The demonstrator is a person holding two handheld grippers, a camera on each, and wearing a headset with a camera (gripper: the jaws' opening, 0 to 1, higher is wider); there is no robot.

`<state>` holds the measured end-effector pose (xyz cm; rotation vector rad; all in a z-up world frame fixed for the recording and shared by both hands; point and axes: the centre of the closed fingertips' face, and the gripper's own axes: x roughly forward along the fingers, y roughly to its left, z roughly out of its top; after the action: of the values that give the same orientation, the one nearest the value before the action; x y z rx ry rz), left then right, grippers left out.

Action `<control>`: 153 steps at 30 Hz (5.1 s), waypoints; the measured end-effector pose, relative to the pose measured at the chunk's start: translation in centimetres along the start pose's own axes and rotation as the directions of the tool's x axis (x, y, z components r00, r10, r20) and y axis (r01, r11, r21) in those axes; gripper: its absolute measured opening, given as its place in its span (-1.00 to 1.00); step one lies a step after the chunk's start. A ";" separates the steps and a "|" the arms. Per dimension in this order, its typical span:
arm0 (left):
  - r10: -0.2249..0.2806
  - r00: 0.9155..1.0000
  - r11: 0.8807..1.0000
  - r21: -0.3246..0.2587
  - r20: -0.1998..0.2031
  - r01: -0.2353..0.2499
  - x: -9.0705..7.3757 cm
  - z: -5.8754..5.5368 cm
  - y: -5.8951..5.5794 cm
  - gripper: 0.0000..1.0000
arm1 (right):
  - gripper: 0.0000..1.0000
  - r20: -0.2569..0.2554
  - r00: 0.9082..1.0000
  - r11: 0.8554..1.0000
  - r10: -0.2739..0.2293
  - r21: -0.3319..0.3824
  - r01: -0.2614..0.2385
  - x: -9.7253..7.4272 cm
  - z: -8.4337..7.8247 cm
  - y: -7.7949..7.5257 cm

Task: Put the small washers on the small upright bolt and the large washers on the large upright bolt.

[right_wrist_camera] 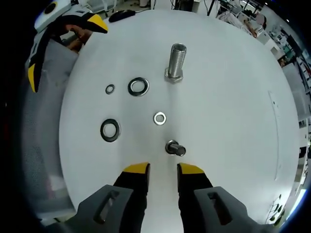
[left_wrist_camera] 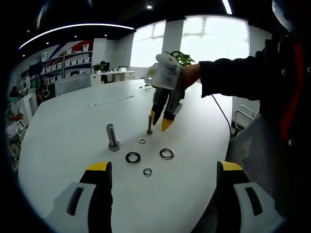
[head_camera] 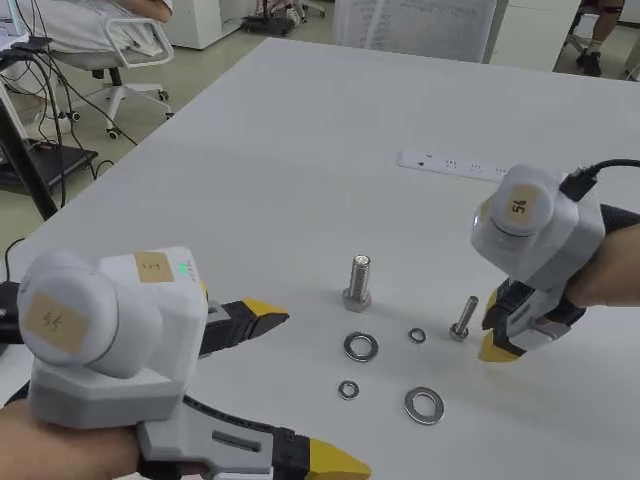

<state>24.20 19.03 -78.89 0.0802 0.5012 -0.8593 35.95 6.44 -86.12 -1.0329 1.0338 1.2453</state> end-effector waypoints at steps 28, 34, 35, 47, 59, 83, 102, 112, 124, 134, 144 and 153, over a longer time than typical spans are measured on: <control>0.019 1.000 1.000 -0.002 0.018 -0.019 -0.2 0.2 0.2 0.78 | -0.29 0.054 0.999 0.989 0.002 -0.145 0.006 -0.8 5.5 -0.3; 0.022 1.000 1.000 -0.006 0.021 -0.022 -0.2 0.2 0.3 0.78 | -0.32 0.035 0.999 0.984 0.031 -0.174 -0.025 0.0 6.2 0.5; 0.022 1.000 1.000 -0.006 0.022 -0.022 -0.2 0.3 0.3 0.78 | -0.33 0.032 0.999 0.984 0.035 -0.175 -0.028 0.3 6.3 0.5; 0.024 0.999 1.000 -0.007 0.025 -0.024 -0.3 0.4 0.3 0.78 | -0.42 -0.032 0.998 0.976 0.049 -0.211 -0.054 2.3 6.3 0.5; 0.027 0.999 1.000 -0.008 0.031 -0.026 -0.4 0.6 0.4 0.78 | -0.52 -0.062 0.997 0.974 0.049 -0.219 -0.061 3.0 6.1 0.1; 0.032 0.999 0.999 -0.010 0.037 -0.032 -0.6 0.6 0.6 0.77 | -0.64 -0.074 0.996 0.977 0.054 -0.204 -0.068 3.3 5.9 0.3; 0.029 0.999 1.000 -0.008 0.037 -0.029 -0.6 0.7 0.5 0.77 | -0.71 -0.078 0.996 0.973 0.046 -0.223 -0.063 3.2 5.9 0.4; 0.024 0.999 1.000 -0.006 0.035 -0.024 -0.5 0.7 0.4 0.76 | -0.72 -0.070 0.997 0.973 0.044 -0.225 -0.059 3.0 6.1 0.4; 0.025 0.999 1.000 -0.003 0.039 -0.025 -0.5 0.7 0.4 0.76 | -0.72 -0.041 0.998 0.971 0.051 -0.234 -0.059 1.8 6.8 1.5; 0.025 0.999 1.000 0.002 0.043 -0.025 -0.6 0.8 0.4 0.76 | -0.72 0.010 0.999 0.971 0.031 -0.238 -0.028 -0.4 7.4 2.2; 0.024 0.999 1.000 0.007 0.045 -0.024 -0.5 0.9 0.3 0.75 | -0.72 0.061 0.998 0.970 0.013 -0.243 0.002 -3.4 7.6 3.2; 0.023 0.999 1.000 0.008 0.046 -0.023 -0.5 0.9 0.1 0.75 | -0.72 0.097 0.995 0.970 -0.017 -0.240 0.040 -6.1 7.2 3.5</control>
<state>24.41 19.21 -77.87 0.0738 0.4526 -0.8394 32.48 12.27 -78.71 -1.1590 0.8050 1.4072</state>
